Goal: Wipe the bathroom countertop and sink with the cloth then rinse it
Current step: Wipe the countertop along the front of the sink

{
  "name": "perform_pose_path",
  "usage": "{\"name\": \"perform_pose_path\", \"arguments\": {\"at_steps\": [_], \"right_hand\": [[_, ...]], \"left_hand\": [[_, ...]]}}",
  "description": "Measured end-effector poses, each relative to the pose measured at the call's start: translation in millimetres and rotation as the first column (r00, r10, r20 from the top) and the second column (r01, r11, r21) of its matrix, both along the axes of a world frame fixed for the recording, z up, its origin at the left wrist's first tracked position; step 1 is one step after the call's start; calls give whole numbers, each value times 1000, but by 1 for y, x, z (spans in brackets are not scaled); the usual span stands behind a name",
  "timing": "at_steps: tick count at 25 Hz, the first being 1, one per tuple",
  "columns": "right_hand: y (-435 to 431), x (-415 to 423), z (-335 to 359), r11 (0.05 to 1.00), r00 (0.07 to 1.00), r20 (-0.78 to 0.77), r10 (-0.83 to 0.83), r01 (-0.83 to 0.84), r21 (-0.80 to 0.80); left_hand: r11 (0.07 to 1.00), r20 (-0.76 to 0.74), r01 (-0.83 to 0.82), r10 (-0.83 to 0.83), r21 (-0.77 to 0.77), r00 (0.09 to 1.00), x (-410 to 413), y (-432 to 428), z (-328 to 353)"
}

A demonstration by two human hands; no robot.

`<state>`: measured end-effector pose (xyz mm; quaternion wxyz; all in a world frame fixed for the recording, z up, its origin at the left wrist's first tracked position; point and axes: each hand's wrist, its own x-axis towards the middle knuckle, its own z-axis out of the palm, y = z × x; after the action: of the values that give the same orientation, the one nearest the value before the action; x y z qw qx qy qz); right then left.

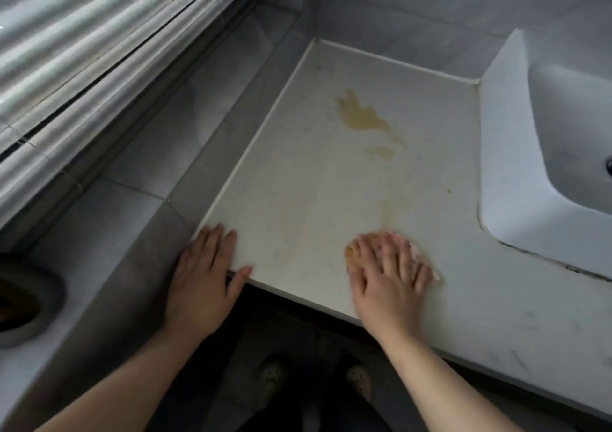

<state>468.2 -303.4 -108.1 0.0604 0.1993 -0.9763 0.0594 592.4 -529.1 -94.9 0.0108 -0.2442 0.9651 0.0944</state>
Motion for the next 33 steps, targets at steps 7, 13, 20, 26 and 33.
{"name": "perform_pose_path", "arguments": {"at_steps": [7, 13, 20, 26, 33], "right_hand": [[-136, 19, 11, 914, 909, 104, 403, -394, -98], [-128, -10, 14, 874, 859, 167, 485, -481, -65], [24, -64, 11, 990, 988, 138, 71, -87, 115], [35, -39, 5, 983, 981, 97, 166, -172, 60], [45, -167, 13, 979, 952, 238, -192, 202, -16]], "left_hand": [[987, -149, -53, 76, 153, 986, -3, -5, 2], [987, -100, -108, 120, 119, 988, -18, -1, 3], [1000, 31, 18, -18, 18, 999, -79, 25, 11], [998, 102, -38, 42, -40, 994, -102, 40, 2], [997, 107, -60, 65, -46, 992, -103, 44, 5]]}}
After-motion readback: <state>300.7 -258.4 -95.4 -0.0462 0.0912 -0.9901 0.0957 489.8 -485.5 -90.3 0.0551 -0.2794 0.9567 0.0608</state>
